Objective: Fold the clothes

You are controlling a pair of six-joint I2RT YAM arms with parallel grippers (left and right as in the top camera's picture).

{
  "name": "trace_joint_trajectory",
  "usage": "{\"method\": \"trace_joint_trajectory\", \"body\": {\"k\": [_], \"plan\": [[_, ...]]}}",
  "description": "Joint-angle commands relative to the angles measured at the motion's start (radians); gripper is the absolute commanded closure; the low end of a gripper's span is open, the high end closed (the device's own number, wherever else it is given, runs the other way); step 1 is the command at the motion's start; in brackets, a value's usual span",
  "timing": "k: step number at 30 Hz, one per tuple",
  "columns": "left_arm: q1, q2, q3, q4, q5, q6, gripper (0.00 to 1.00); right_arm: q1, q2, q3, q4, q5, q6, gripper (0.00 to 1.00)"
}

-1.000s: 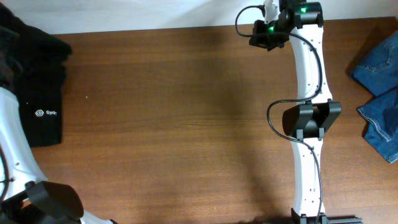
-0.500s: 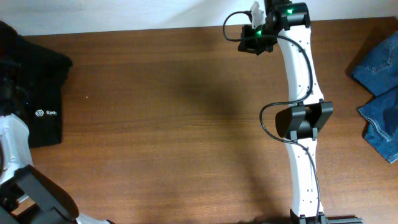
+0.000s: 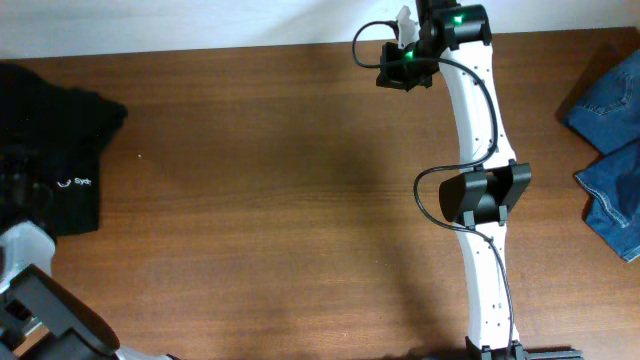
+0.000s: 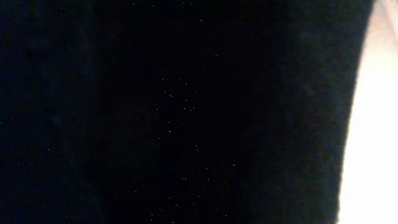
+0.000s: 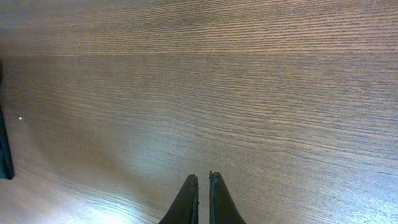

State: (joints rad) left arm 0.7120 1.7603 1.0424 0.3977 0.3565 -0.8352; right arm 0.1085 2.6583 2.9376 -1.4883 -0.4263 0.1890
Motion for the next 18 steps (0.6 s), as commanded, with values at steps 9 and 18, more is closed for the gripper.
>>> {"method": "trace_joint_trajectory", "body": {"k": [9, 18], "plan": [[0.034, -0.040, -0.158, 0.006, -0.058, -0.076, 0.99, 0.010, -0.023, 0.012, -0.002, -0.019, 0.038, 0.96], [0.058, -0.040, -0.256, 0.019, -0.148, -0.197, 1.00, 0.010, -0.033, 0.012, -0.020, -0.019, 0.037, 0.96]]}}
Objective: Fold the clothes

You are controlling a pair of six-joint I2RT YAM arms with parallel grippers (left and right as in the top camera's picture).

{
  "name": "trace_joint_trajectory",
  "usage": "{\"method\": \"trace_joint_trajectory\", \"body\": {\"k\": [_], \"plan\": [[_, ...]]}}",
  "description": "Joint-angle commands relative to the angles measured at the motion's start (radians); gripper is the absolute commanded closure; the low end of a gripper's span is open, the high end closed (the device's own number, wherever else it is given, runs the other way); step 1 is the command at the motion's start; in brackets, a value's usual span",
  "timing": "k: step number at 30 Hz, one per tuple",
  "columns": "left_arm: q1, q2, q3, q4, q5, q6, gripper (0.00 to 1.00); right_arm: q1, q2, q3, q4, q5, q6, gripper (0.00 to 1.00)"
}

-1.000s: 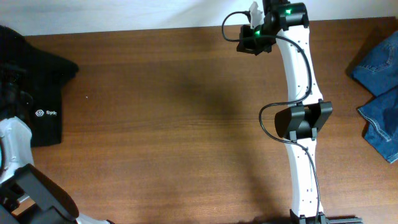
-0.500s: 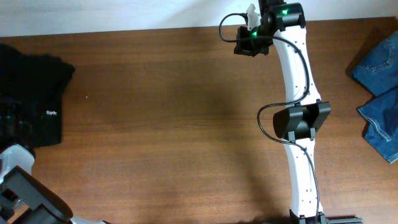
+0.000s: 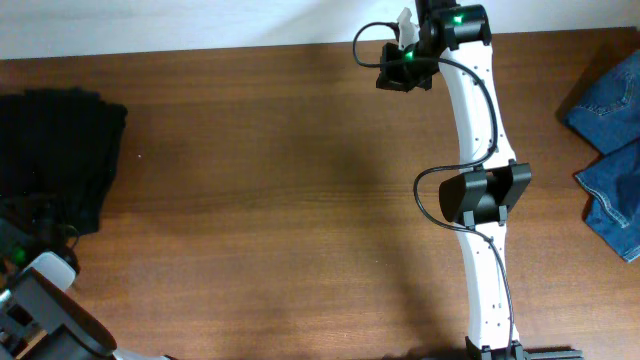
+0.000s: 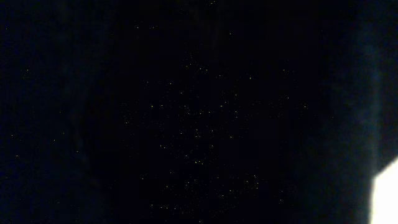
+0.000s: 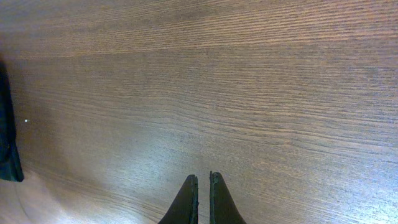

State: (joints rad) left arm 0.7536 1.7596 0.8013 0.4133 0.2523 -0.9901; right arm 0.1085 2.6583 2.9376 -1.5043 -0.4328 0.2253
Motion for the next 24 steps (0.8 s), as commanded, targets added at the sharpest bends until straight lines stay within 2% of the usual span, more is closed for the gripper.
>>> {"method": "trace_joint_trajectory", "body": {"k": [1, 6, 12, 13, 14, 15, 24], "plan": [[0.018, -0.040, -0.015, 0.010, -0.049, -0.042, 1.00, 0.010, -0.033, 0.012, -0.004, -0.013, 0.001, 0.96], [0.045, -0.040, -0.015, 0.017, -0.059, -0.097, 0.99, 0.010, -0.034, 0.012, -0.019, -0.012, 0.001, 0.96], [0.083, -0.042, -0.015, 0.019, -0.059, -0.096, 1.00, 0.010, -0.034, 0.012, -0.040, -0.012, 0.001, 0.96], [0.087, -0.042, -0.015, 0.020, -0.058, -0.094, 0.92, 0.010, -0.034, 0.012, -0.041, -0.012, 0.001, 0.96], [0.087, -0.042, -0.015, 0.019, -0.058, -0.094, 0.64, 0.010, -0.034, 0.012, -0.041, -0.012, 0.001, 0.96], [0.087, -0.042, -0.015, 0.020, -0.054, -0.094, 0.01, 0.010, -0.034, 0.012, -0.040, -0.012, 0.001, 0.96], [0.087, -0.107, -0.015, -0.029, 0.040, -0.095, 0.00, 0.010, -0.034, 0.012, -0.040, -0.011, 0.000, 0.96]]}}
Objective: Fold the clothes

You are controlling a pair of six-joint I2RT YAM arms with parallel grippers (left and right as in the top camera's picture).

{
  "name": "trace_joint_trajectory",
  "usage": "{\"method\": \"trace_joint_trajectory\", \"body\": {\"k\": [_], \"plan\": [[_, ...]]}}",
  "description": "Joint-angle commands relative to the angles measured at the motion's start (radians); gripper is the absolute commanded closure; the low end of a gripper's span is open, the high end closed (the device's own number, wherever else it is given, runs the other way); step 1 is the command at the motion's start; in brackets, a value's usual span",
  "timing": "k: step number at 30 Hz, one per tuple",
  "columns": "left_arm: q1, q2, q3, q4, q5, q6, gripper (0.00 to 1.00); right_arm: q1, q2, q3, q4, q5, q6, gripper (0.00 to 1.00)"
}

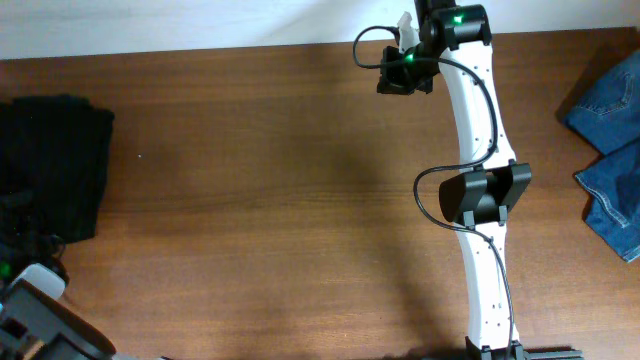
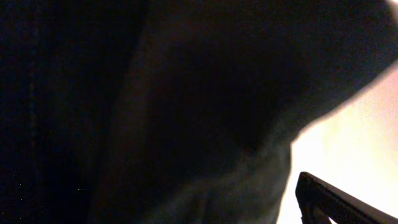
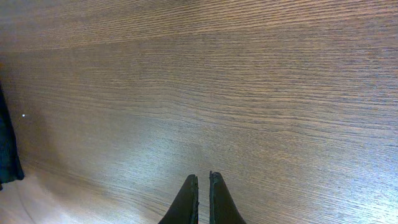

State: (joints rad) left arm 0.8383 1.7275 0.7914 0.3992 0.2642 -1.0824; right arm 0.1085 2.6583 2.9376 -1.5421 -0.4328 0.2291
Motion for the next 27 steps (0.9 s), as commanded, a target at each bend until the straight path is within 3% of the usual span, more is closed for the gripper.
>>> {"method": "trace_joint_trajectory", "body": {"k": [1, 12, 18, 27], "plan": [[0.002, -0.094, -0.005, -0.041, 0.022, -0.003, 0.00, 0.010, -0.034, 0.012, -0.003, -0.011, -0.003, 0.96], [0.002, -0.431, -0.001, -0.532, -0.322, -0.001, 0.00, 0.010, -0.034, 0.012, -0.003, -0.011, -0.015, 0.96], [0.001, -0.586, 0.000, -0.676, -0.357, 0.016, 0.00, 0.010, -0.034, 0.012, -0.003, -0.011, -0.066, 0.96], [-0.153, -0.800, 0.017, -0.599, -0.224, 0.464, 0.00, 0.010, -0.057, 0.012, -0.008, 0.059, -0.129, 0.96]]}}
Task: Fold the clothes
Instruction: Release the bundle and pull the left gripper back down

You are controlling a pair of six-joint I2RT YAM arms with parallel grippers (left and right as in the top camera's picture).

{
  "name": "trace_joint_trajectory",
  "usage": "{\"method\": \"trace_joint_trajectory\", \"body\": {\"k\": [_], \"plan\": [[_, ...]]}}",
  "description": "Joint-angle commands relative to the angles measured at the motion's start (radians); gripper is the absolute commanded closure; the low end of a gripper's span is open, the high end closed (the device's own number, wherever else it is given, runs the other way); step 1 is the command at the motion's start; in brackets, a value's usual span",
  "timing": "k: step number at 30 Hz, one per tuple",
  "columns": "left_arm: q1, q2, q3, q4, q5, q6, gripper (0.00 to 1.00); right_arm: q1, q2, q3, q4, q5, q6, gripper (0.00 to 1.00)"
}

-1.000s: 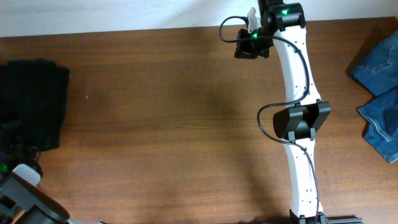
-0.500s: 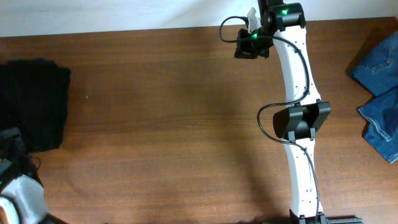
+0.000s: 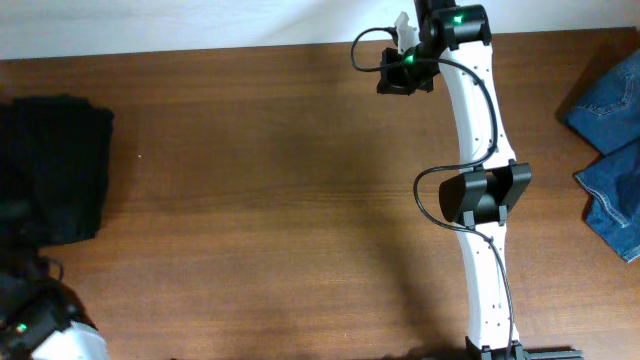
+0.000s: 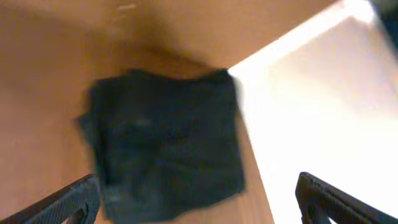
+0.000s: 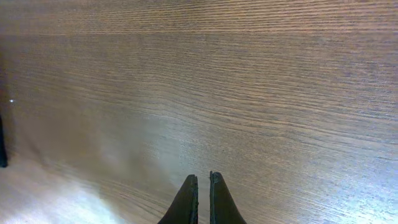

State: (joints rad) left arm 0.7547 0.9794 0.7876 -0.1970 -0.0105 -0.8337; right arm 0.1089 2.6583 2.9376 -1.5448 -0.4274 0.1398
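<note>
A black garment (image 3: 55, 165) lies folded into a compact rectangle at the table's far left; the left wrist view shows the black garment (image 4: 165, 143) whole, beside the table edge. My left gripper (image 4: 199, 208) hangs back from it, open wide, with nothing between its fingers (image 4: 68, 199). In the overhead view only the left arm (image 3: 40, 325) shows, in the bottom left corner. My right gripper (image 5: 203, 199) is shut and empty over bare wood; the overhead view places the right gripper (image 3: 403, 62) at the far edge of the table.
Blue denim clothing (image 3: 612, 140) lies heaped at the right edge. The right arm (image 3: 480, 195) stretches from the near edge to the far edge, right of centre. Brown wooden table (image 3: 280, 200) lies between the two piles.
My left gripper was close over the black garment, dark cloth filling its view. Now it is drawn back toward the near left corner, open, with the whole folded garment in sight. The right arm has barely moved.
At first the black garment was spread wider, a white logo showing, with my left arm on it. Then it was narrower and the logo was hidden. After that it was a compact rectangle, and now my left gripper is clear of it.
</note>
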Motion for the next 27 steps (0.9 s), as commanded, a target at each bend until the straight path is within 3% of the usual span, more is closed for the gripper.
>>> {"method": "trace_joint_trajectory", "body": {"k": [1, 7, 9, 10, 11, 12, 13, 18, 27], "plan": [[-0.103, -0.061, 0.027, -0.002, 0.048, 0.248, 0.00, 0.008, -0.067, 0.012, -0.008, 0.088, -0.040, 0.96], [-0.333, -0.066, 0.105, 0.003, 0.037, 0.542, 0.00, -0.012, -0.182, 0.013, -0.039, 0.208, -0.101, 0.96], [-0.386, -0.066, 0.116, 0.026, 0.037, 0.577, 0.00, -0.018, -0.222, 0.013, -0.047, 0.208, -0.107, 0.92], [-0.408, -0.066, 0.117, 0.046, 0.036, 0.583, 0.00, -0.019, -0.245, 0.013, -0.050, 0.208, -0.107, 0.83], [-0.421, -0.065, 0.117, 0.059, 0.036, 0.582, 0.00, -0.019, -0.261, 0.013, -0.053, 0.209, -0.107, 0.66], [-0.430, -0.062, 0.116, 0.070, 0.036, 0.582, 0.00, -0.019, -0.277, 0.013, -0.054, 0.217, -0.107, 0.40], [-0.433, -0.058, 0.116, 0.075, 0.037, 0.581, 0.00, -0.019, -0.290, 0.013, -0.055, 0.230, -0.106, 0.03], [-0.433, -0.025, 0.116, 0.010, 0.037, 0.582, 0.00, -0.019, -0.312, 0.013, -0.069, 0.245, -0.106, 0.01], [-0.433, 0.031, 0.116, -0.320, 0.037, 0.582, 0.00, -0.019, -0.311, 0.013, -0.072, 0.245, -0.106, 0.01]]}}
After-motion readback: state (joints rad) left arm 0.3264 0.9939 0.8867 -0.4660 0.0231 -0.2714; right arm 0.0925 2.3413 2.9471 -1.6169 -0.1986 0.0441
